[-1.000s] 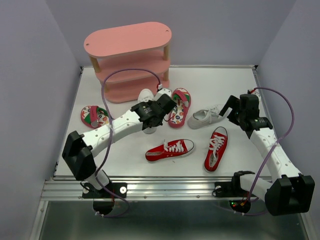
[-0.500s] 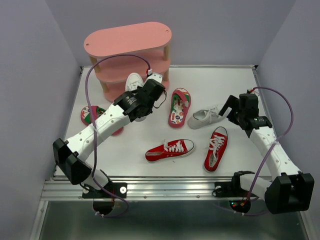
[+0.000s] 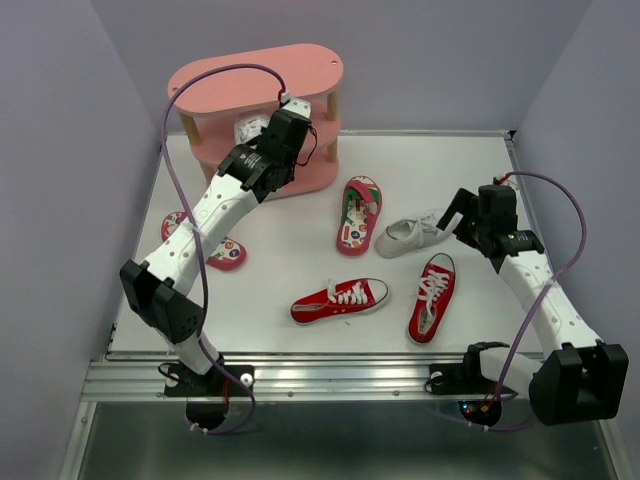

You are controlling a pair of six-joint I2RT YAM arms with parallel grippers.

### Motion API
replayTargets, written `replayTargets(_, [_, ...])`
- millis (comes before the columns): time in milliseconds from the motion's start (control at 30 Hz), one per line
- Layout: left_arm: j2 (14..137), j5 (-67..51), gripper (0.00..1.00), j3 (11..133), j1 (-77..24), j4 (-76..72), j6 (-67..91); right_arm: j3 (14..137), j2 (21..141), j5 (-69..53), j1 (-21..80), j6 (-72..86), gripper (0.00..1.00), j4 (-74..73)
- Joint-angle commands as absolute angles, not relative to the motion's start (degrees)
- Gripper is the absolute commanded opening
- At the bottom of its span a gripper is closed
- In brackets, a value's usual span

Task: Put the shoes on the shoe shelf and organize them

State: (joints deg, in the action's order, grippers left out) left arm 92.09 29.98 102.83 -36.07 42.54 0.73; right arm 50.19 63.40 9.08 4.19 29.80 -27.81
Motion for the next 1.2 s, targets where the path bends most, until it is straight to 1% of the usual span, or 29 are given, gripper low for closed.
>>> replayTargets(0, [95.09, 29.88, 0.00, 108.10, -34.46, 38.15, -3.69, 53.00, 63.02, 8.96, 4.13, 29.27, 1.00, -26.19])
replayTargets(300, [97.65, 31.11, 0.00, 109.16, -31.99, 33.85, -6.59, 53.17, 63.37, 8.96, 4.13, 29.18, 1.00, -26.28])
replayTargets(467, [95.80, 32.96, 0.00, 103.73, -31.73, 27.08, -11.77, 53.09, 63.54, 8.79, 4.13, 29.18, 1.00, -26.28])
replayTargets(600, [94.92, 32.87, 0.00, 102.92, -31.12, 23.12, -13.71, 53.26, 63.81, 8.96, 4.13, 29.18, 1.00, -26.28])
replayTargets(867, [96.94, 32.34, 0.00, 104.77, -29.27, 21.45, -16.34, 53.09, 63.55, 9.05, 4.13, 29.00, 1.00, -26.28])
replayTargets(1167, [98.26, 28.57, 0.00, 104.07, -25.58, 19.08, -17.67, 52.82, 63.11, 9.05, 4.13, 29.09, 1.00, -26.63])
